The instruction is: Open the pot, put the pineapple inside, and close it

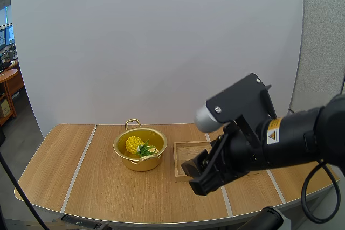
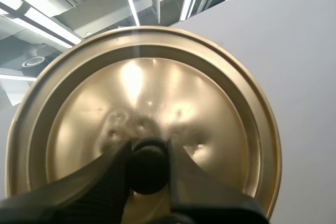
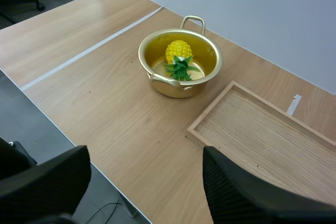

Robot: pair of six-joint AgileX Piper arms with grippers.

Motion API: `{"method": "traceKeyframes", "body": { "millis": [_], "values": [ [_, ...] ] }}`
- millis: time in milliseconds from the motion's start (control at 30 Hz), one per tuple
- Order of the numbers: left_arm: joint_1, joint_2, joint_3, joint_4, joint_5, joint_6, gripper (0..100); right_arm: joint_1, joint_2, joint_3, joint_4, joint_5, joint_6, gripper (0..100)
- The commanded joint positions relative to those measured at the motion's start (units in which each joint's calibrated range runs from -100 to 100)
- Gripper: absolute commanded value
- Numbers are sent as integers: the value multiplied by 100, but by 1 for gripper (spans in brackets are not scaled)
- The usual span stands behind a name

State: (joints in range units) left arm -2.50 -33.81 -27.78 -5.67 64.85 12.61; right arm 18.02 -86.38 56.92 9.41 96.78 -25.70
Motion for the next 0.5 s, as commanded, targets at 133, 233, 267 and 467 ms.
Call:
{"method": "traceKeyframes", "body": {
  "millis": [133, 233, 267, 467],
  "values": [
    [-15, -31, -37, 63, -204, -58, 0, -20, -121, 174, -195, -137, 115, 95],
    [-15, -31, -37, 63, -204, -58, 0, -20, -121, 174, -152, -120, 115, 36],
    [-15, -31, -37, 63, -204, -58, 0, -20, -121, 174, -152, -120, 115, 12],
    [-15, -31, -37, 63, -204, -58, 0, -20, -121, 174, -63, -120, 115, 0]
  ]
}}
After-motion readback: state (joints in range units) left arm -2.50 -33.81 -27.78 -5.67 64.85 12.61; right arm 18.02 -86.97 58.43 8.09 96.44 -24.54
